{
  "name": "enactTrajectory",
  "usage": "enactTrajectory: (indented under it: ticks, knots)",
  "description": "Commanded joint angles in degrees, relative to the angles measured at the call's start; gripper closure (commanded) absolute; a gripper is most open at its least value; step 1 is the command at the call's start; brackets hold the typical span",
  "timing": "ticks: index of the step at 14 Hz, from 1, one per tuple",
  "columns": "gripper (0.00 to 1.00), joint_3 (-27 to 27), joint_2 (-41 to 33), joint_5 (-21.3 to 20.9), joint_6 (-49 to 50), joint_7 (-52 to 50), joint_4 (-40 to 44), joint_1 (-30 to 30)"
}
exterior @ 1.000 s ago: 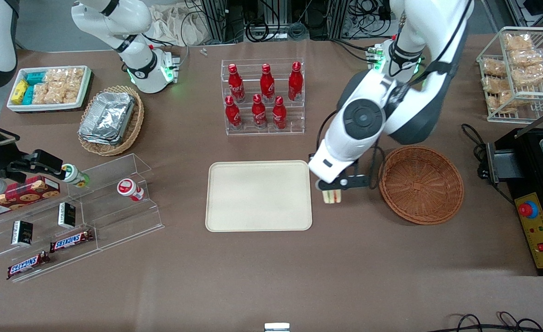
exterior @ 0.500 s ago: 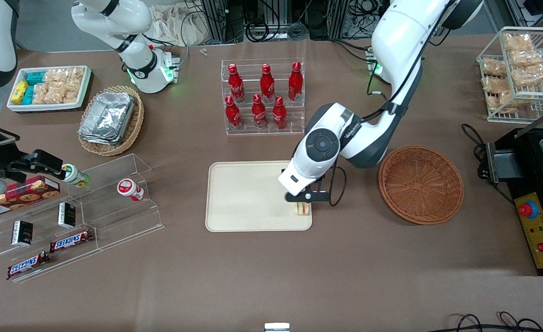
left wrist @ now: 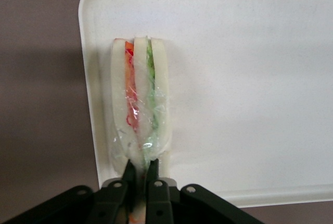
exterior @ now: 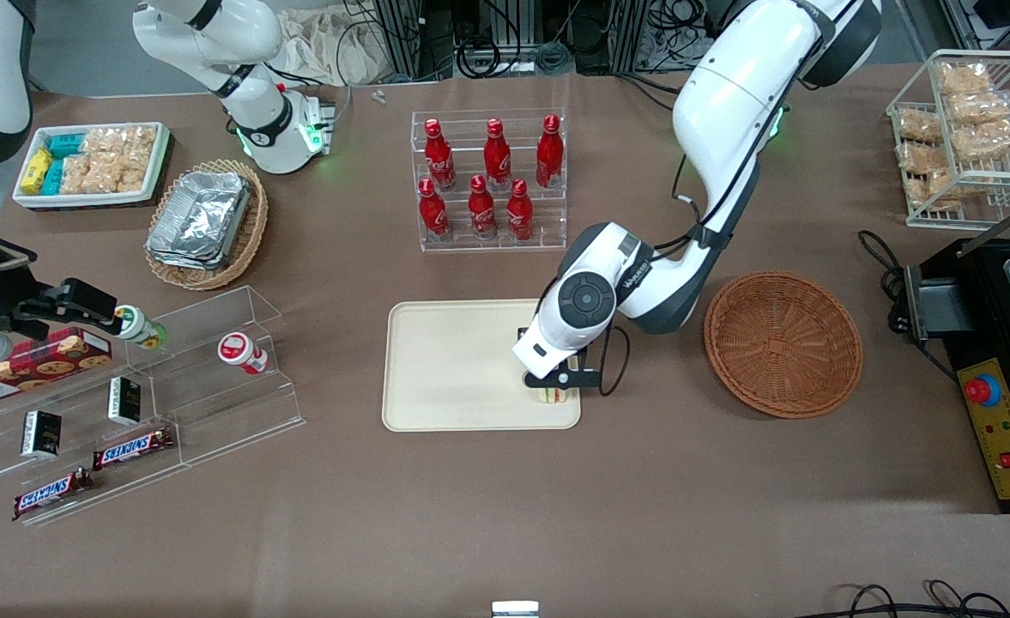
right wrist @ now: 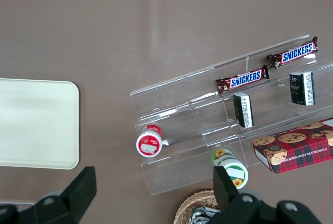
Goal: Place sandwich from basket to tray
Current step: 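Open the left gripper to release the sandwich onto the tray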
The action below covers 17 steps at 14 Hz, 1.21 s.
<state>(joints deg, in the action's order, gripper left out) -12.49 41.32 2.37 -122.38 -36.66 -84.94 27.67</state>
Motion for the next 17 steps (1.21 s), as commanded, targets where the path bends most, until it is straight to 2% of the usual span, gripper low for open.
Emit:
enactTrajectory:
  ticks: [1, 4, 9, 14, 17]
  knots:
    - [0.01, 0.1, 0.43, 0.44, 0.48, -0.33, 1.09, 0.19]
    - [0.0, 0.28, -1.93, 0.44, 1.79, 0.27, 1.01, -0.86]
    - [0.0, 0.45, -10.46, 0.26, 13.99, 0.63, 0.83, -5.78]
    - [0.0, 0.54, -16.44, -3.51, 23.4, 1.33, 0.39, -12.46]
    - [0.0, 0.63, -20.92, -4.48, 25.08, 8.25, -1.8, -17.54]
